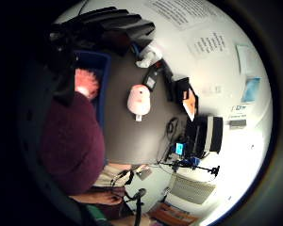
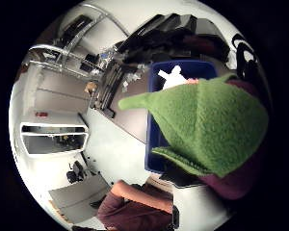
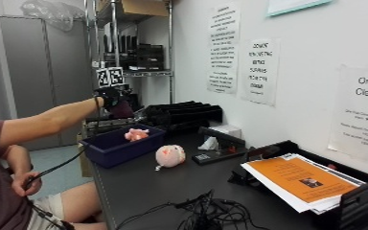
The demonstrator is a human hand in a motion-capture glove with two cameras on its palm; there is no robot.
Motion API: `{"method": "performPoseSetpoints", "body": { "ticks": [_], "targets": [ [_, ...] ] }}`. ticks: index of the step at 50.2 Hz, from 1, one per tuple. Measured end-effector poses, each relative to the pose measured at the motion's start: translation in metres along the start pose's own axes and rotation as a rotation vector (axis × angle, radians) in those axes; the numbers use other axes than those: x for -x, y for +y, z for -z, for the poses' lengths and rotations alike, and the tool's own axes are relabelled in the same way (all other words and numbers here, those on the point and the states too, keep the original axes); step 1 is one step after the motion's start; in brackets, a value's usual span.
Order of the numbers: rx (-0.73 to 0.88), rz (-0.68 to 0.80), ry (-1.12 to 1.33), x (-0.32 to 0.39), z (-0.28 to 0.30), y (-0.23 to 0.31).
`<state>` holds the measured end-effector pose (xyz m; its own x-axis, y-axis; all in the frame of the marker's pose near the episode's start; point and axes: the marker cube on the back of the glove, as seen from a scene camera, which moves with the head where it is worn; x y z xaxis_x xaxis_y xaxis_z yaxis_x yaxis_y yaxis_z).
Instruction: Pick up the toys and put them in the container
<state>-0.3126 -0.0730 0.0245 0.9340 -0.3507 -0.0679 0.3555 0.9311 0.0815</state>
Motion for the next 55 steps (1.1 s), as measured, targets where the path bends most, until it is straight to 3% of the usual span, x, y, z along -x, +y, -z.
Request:
{"method": "performPoseSetpoints", "body": {
  "ticks": [6, 12, 22, 36, 55],
  "targets": [
    [0.099, 0.004, 0.018, -0.006, -0.006, 0.012],
    [0.304, -0.011, -0.030, -0.014, -0.016, 0.026],
    [0.243, -0.005, -0.040, -0.013, -0.013, 0.005],
    [0.197, -0.196, -0.065, -0.099, -0.020, -0.011],
    [0.339, -0.346, -0.061, -0.196, -0.123, -0.020]
  ]
}}
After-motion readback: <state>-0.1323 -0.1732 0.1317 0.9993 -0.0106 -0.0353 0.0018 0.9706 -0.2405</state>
